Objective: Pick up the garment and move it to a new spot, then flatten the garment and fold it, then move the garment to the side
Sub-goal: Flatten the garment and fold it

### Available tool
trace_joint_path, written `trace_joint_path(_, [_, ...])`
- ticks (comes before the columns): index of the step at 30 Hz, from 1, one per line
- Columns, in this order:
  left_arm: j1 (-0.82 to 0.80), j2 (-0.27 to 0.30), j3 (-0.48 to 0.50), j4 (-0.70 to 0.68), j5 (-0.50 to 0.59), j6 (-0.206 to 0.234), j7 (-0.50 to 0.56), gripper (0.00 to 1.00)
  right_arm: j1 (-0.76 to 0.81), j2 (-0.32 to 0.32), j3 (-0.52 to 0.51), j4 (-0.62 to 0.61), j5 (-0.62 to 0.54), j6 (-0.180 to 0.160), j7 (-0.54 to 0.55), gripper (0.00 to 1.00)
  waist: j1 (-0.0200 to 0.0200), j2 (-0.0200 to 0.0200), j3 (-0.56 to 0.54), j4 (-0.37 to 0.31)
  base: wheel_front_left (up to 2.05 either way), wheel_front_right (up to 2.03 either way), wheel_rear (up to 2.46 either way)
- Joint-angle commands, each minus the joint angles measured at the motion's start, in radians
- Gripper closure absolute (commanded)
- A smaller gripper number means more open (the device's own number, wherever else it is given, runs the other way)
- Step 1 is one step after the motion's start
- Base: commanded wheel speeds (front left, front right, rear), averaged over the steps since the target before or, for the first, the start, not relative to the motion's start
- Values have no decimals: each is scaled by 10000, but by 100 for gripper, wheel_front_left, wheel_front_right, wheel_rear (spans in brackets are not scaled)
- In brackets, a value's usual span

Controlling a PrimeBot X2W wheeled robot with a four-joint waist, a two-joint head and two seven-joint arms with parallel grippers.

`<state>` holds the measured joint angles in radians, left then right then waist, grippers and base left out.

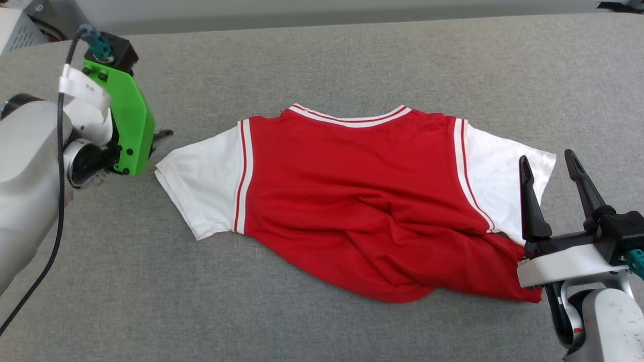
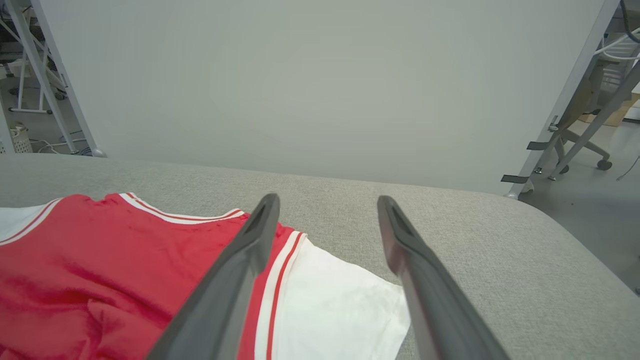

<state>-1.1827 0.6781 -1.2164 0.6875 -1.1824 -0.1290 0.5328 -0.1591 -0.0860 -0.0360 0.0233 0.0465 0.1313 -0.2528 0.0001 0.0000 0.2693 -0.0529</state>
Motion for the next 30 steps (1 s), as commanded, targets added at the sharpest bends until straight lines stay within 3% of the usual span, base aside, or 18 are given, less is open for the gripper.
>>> trace_joint_path(1, [-98,74,-41,-122,-291,-17,267,0,82,-1,-10,-53,-30,-6,-89,0,-1,0,137,-92,0,0,0])
trace_joint_path(6, [79,268,-317,-95,-48,-17,564,0,-123,8,13,-126,-33,-6,-89,0,-1,0,518,-311,0,0,0])
trace_joint_path(18, [1129,-139,-568,451,270,-17,710,0,-419,-18,-40,-129,-95,-6,-89,0,-1,0,1011,-381,0,0,0])
trace_joint_path(20, [1189,-167,-585,420,379,-17,638,100,-466,-24,-47,-103,-108,-6,-89,0,-1,0,1007,-346,0,0,0])
trace_joint_path(30, [1025,83,-614,-220,965,-17,-1395,100,-763,-593,-335,-93,-137,-6,-90,0,-1,0,609,-7,0,0,0])
